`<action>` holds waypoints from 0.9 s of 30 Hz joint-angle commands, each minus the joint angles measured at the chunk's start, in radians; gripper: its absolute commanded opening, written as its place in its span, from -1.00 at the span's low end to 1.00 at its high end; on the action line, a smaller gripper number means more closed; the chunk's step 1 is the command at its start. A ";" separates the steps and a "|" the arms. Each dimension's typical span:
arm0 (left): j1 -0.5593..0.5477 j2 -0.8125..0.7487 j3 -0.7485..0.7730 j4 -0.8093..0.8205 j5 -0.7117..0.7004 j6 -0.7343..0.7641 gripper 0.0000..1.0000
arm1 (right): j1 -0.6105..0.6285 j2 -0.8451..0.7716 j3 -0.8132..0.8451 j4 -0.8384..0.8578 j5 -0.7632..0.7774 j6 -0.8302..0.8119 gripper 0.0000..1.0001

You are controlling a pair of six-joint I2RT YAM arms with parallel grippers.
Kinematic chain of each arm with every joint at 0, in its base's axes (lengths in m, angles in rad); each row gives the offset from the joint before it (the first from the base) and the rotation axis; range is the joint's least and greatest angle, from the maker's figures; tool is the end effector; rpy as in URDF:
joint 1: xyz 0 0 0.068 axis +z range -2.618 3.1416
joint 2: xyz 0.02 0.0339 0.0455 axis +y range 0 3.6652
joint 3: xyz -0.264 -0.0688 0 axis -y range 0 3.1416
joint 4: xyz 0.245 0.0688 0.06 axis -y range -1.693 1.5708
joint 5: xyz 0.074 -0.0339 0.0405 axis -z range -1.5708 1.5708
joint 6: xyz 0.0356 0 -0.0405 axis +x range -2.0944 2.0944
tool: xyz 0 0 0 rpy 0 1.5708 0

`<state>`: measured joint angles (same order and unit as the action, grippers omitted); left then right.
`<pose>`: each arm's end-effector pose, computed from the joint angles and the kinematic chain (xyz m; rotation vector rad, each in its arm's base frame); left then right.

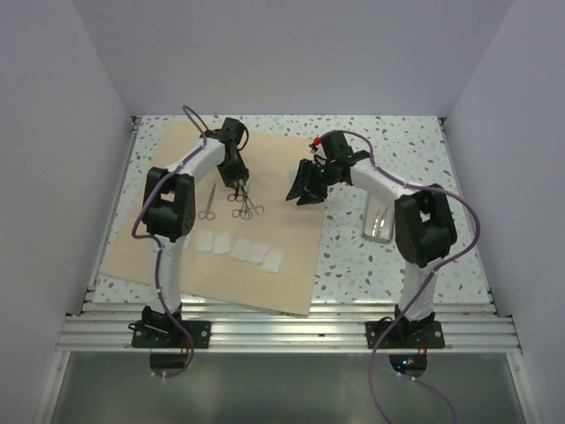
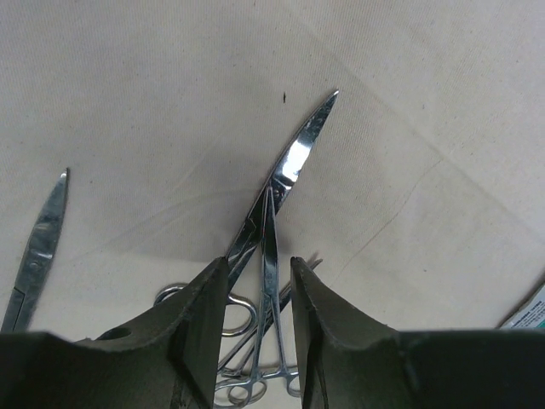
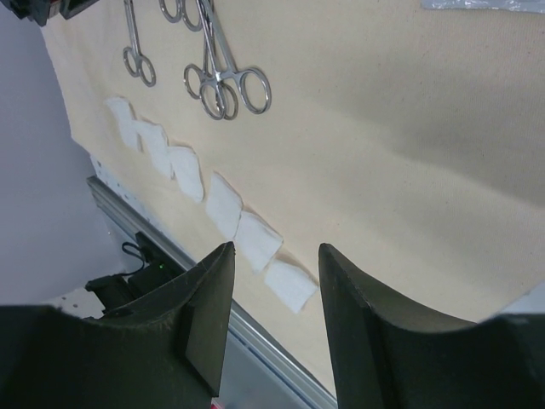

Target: Prepare the surgical pack

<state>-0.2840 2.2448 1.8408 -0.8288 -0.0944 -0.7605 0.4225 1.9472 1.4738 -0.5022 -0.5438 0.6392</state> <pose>0.4520 -0.1284 0.1754 -0.6826 2.7151 -0.1237 0.3764 0.1894 0.2142 0.0625 2.7101 1.0688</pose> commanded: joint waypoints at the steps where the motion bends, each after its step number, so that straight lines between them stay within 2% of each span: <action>1: -0.004 0.033 0.066 -0.035 -0.034 -0.034 -0.22 | -0.013 -0.063 -0.018 0.007 -0.030 -0.019 -0.04; 11: -0.027 0.062 0.043 -0.039 -0.065 -0.039 -0.22 | -0.024 -0.054 -0.017 0.014 -0.042 -0.021 -0.05; 14: -0.030 0.081 0.058 -0.047 -0.077 -0.023 -0.35 | -0.024 -0.054 -0.013 0.016 -0.045 -0.019 -0.05; 17: -0.030 0.093 0.058 -0.055 -0.090 -0.013 -0.62 | -0.025 -0.057 -0.015 0.014 -0.042 -0.021 -0.05; 23: -0.027 0.059 0.046 -0.044 -0.099 0.024 -1.00 | -0.022 -0.065 -0.018 0.016 -0.033 -0.024 -0.05; 27: -0.026 -0.013 0.044 -0.047 -0.058 0.078 -1.00 | -0.019 -0.067 -0.010 0.010 -0.039 -0.044 -0.05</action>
<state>-0.3092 2.2871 1.8877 -0.8562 -0.1654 -0.7353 0.4000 1.9415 1.4487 -0.5007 -0.5682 0.6250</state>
